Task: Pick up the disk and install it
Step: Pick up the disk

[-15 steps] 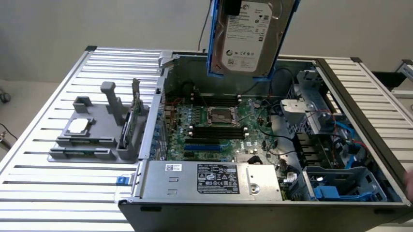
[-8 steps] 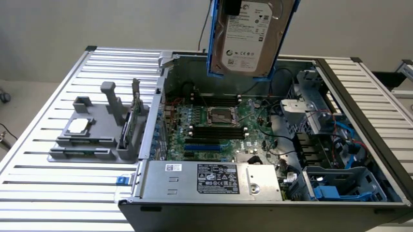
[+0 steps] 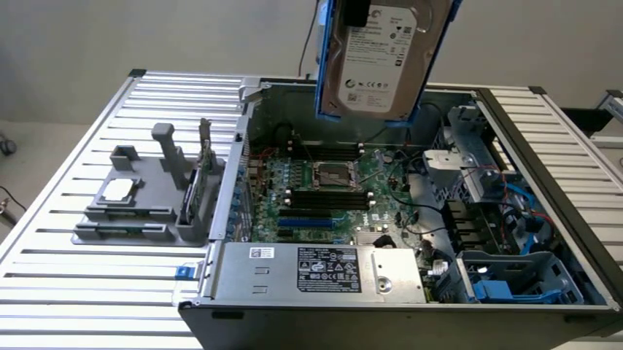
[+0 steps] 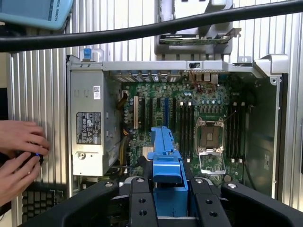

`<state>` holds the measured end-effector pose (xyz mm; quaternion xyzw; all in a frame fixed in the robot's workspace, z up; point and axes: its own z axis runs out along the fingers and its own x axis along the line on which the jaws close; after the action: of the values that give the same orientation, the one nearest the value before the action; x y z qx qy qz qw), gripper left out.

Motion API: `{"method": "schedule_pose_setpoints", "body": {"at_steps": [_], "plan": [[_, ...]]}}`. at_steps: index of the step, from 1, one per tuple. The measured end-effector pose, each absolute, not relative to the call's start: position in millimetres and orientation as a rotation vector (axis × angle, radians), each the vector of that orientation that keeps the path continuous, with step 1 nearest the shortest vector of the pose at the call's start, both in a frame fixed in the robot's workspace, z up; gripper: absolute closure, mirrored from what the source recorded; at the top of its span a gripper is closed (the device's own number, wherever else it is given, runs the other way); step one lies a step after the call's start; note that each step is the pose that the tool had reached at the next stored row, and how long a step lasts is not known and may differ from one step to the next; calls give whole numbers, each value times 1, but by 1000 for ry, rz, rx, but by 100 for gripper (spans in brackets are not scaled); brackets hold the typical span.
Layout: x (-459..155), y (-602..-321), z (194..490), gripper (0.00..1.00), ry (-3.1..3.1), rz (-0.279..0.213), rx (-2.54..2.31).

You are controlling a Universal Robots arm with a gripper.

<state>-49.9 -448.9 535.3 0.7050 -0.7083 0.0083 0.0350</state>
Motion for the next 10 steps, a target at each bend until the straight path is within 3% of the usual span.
{"method": "schedule_pose_setpoints", "body": {"at_steps": [10], "plan": [[-24,-470,535,67,-2177,24,2167]]}}
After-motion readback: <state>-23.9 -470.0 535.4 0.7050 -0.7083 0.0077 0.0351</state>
